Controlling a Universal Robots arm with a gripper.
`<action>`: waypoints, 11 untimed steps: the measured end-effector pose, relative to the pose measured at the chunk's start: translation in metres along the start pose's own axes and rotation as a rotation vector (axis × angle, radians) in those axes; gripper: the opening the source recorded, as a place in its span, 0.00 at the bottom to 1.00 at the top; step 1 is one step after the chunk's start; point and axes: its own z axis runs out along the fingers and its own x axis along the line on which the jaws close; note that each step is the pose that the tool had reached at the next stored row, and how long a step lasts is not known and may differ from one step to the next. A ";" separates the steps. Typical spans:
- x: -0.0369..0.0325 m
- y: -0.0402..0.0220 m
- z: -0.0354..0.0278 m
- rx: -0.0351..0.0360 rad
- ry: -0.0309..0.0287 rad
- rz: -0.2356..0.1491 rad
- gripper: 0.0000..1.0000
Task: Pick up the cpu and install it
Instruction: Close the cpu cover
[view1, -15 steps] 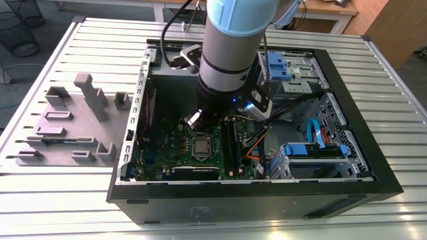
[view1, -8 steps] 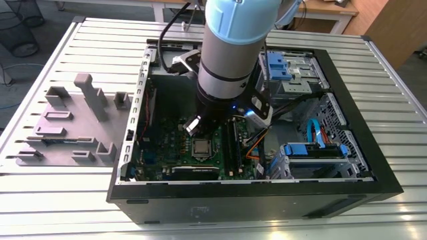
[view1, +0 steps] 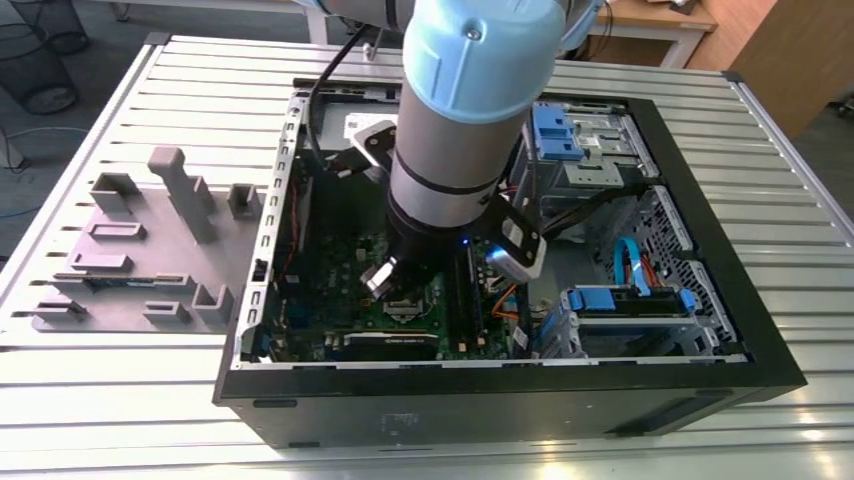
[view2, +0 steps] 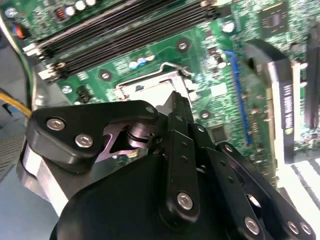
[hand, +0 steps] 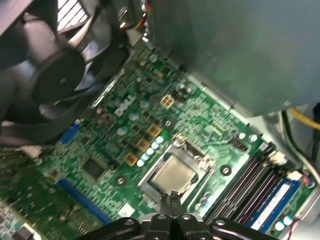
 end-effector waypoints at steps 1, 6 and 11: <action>0.0011 -0.0007 0.0004 -0.0001 -0.0002 0.000 0.11; 0.0017 -0.0010 0.0008 0.0000 -0.0001 0.000 0.11; 0.0019 -0.0011 0.0010 0.0002 0.0001 0.000 0.11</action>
